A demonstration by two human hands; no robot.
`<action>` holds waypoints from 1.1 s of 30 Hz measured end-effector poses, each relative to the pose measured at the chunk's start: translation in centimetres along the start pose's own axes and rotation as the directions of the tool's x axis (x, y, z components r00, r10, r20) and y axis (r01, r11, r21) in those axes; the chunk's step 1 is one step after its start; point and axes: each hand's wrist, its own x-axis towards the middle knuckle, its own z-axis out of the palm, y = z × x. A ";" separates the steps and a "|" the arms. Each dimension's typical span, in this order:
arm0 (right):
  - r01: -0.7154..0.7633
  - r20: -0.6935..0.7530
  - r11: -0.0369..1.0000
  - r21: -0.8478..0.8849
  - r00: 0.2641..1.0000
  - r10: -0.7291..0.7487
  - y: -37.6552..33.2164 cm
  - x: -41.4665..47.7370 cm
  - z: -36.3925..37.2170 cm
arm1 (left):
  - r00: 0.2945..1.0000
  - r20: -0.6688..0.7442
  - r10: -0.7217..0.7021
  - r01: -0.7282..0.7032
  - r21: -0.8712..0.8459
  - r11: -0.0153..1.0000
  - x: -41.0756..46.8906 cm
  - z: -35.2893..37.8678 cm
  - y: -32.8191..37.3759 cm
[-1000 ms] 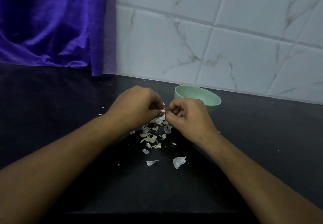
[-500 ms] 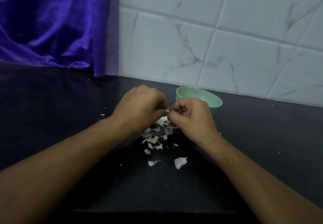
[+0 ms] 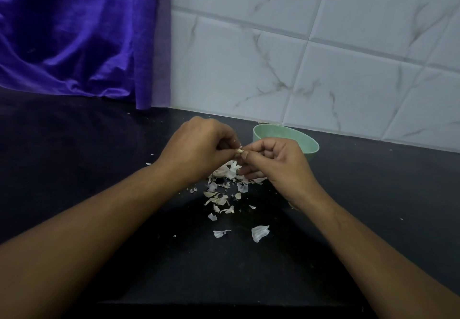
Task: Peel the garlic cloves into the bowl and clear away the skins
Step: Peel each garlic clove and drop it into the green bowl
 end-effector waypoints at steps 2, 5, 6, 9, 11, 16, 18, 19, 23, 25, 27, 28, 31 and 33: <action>-0.011 -0.013 1.000 0.009 1.000 0.011 0.0 0.0 0.1 | 1.000 0.008 0.019 -0.019 0.015 1.000 0.0 0.0 0.0; -0.056 -0.022 0.995 0.080 0.998 0.058 -0.1 0.0 0.1 | 0.999 0.003 0.045 -0.045 0.031 0.998 0.0 0.1 0.1; -0.073 -0.021 0.992 0.105 0.997 0.076 -0.2 0.0 0.1 | 0.999 -0.001 0.051 -0.051 0.027 0.998 0.0 0.1 0.1; -0.136 -0.001 0.973 0.189 0.990 0.139 -0.4 0.0 0.0 | 0.997 -0.013 0.070 -0.070 0.021 0.997 -0.1 0.0 0.2; -0.186 0.019 0.948 0.259 0.982 0.187 -0.5 0.0 -0.1 | 0.997 -0.027 0.078 -0.077 0.006 0.997 -0.1 0.0 0.3; -0.231 0.039 0.911 0.343 0.972 0.231 -0.4 0.2 -0.2 | 0.997 -0.036 0.067 -0.069 -0.066 0.995 -0.1 0.0 0.4; -0.229 0.033 0.911 0.343 0.972 0.232 -0.4 0.2 -0.2 | 0.998 -0.031 0.055 -0.058 -0.095 0.994 -0.2 0.0 0.5; -0.229 0.032 0.910 0.345 0.972 0.232 -0.5 0.2 -0.2 | 0.999 -0.027 0.046 -0.048 -0.112 0.993 -0.2 0.1 0.5; -0.219 0.034 0.910 0.352 0.975 0.221 -0.6 0.1 -0.3 | 1.000 -0.027 -0.010 0.005 -0.182 0.983 -0.1 0.2 0.6; -0.205 0.034 0.902 0.379 0.978 0.208 -0.8 0.1 -0.3 | 0.998 -0.033 -0.053 0.044 -0.232 0.972 0.0 0.2 0.5; -0.193 0.033 0.898 0.396 0.980 0.196 -1.0 0.1 -0.2 | 0.998 -0.030 -0.060 0.051 -0.247 0.968 0.1 0.2 0.3; -0.188 0.032 0.898 0.397 0.981 0.192 -1.1 0.1 -0.1 | 0.998 -0.032 -0.046 0.037 -0.238 0.971 0.1 0.1 0.2; -0.188 0.030 0.900 0.393 0.981 0.192 -1.0 0.2 -0.1 | 0.999 -0.039 -0.004 -0.004 -0.204 0.979 0.1 0.1 0.1; -0.192 0.035 0.894 0.404 0.980 0.195 -0.9 0.2 -0.1 | 0.999 -0.039 -0.009 0.000 -0.212 0.977 0.1 0.1 0.1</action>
